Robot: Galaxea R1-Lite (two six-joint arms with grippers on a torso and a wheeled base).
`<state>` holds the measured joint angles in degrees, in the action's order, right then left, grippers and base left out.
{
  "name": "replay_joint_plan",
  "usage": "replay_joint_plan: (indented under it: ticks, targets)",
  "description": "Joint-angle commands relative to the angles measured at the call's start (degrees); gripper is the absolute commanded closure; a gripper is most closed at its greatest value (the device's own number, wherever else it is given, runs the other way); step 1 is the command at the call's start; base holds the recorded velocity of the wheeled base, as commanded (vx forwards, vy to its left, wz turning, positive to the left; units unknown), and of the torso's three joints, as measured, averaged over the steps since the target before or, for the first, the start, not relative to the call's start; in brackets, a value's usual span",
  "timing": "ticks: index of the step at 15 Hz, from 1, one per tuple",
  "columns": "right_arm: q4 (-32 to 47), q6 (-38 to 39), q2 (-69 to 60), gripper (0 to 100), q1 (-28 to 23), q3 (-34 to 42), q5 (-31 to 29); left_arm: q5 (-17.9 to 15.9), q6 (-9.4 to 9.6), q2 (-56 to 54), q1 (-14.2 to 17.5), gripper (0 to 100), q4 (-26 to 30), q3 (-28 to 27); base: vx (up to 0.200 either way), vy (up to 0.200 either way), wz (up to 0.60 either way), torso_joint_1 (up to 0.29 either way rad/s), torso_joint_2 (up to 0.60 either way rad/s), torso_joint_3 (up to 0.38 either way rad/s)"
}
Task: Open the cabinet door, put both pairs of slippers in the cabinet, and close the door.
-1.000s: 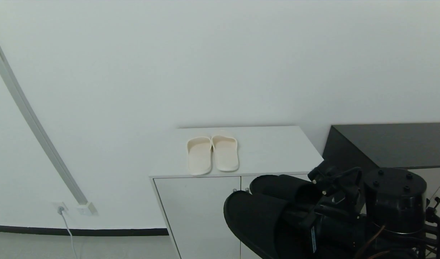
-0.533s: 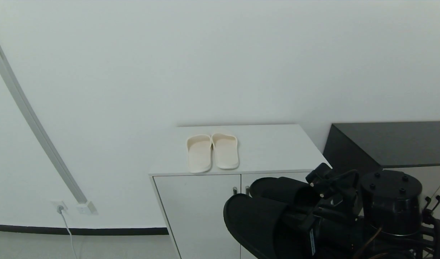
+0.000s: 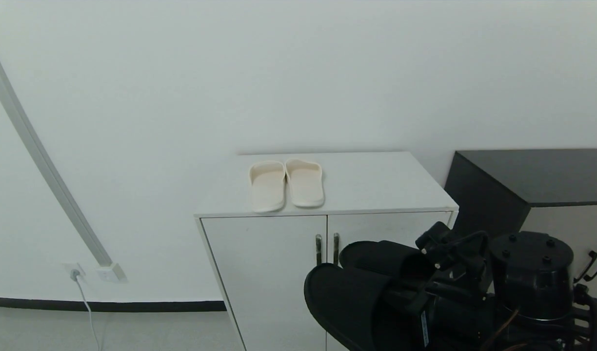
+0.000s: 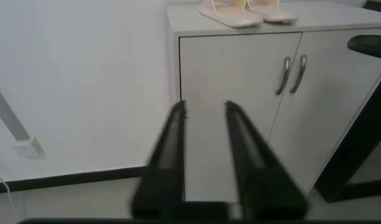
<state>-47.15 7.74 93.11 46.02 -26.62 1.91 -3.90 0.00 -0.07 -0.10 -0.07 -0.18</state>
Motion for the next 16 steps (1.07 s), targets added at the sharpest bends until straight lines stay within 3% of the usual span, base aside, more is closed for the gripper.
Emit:
replay_joint_plan:
  ticks: [1, 16]
  targets:
    - [0.04, -0.01, 0.05, 100, 0.12, -0.01, -0.07, 0.03, 0.0, 0.07, 0.01, 0, -0.01, 0.01, 0.0, 0.0, 0.0, -0.227, 0.54, 0.325]
    - [-0.75, -0.89, 0.23, 100, 0.12, 1.05, -0.07, -0.05, 0.18, 0.07, 0.01, 0, -0.01, 0.01, 0.0, 0.0, 0.0, -0.178, 0.5, 0.326]
